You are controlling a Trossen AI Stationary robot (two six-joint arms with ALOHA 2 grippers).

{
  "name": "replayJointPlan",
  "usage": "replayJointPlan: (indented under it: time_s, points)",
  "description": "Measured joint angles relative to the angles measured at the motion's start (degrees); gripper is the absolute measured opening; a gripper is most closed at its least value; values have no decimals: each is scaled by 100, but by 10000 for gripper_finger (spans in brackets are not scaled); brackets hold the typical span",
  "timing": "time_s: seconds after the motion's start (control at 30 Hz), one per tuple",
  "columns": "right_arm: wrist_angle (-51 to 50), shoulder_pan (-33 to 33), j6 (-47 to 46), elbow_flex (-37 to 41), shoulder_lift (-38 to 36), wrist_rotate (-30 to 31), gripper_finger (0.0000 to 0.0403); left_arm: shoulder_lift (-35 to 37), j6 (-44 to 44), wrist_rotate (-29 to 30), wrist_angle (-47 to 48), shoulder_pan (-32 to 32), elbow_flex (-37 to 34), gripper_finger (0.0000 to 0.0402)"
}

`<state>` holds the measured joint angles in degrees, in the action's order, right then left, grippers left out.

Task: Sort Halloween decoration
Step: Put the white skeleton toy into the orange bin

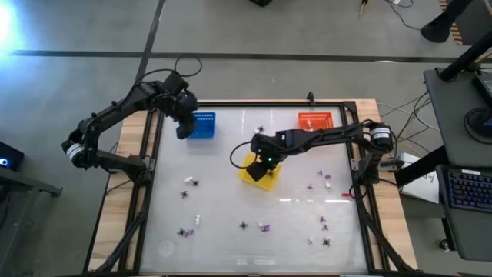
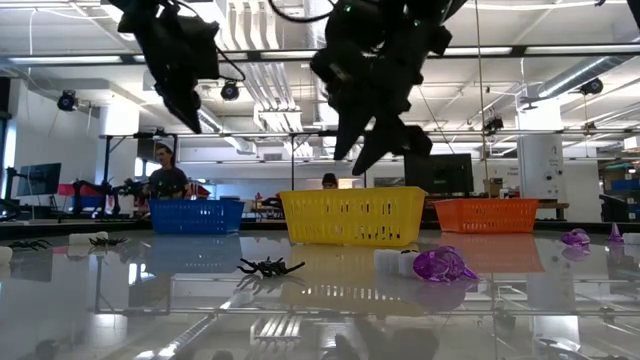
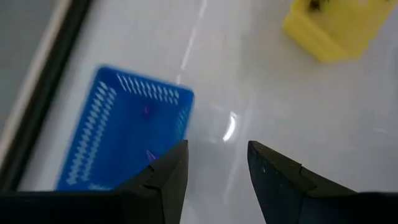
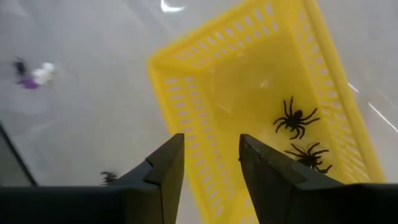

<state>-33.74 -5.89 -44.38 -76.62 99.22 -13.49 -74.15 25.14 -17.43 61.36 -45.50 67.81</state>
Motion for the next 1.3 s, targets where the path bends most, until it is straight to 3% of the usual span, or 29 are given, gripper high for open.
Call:
replayJointPlan:
  time_s: [0.37, 0.6, 1.0, 1.3]
  points:
    - [3, -95, 500, 0, -607, 515, 155, 24, -727, -4, 1218, 242, -13, 149]
    - [-329, -422, 790, -2, -929, 639, 157, 145, -1892, 0, 1591, 1118, -299, 149]
    - [-1266, -956, 1805, -2, -1414, 767, 157, 788, -5179, 103, 933, 2737, -1132, 149]
    - [-1485, -1205, 2492, 0, -1409, 761, 157, 1198, -7776, 196, -121, 4153, -1903, 149]
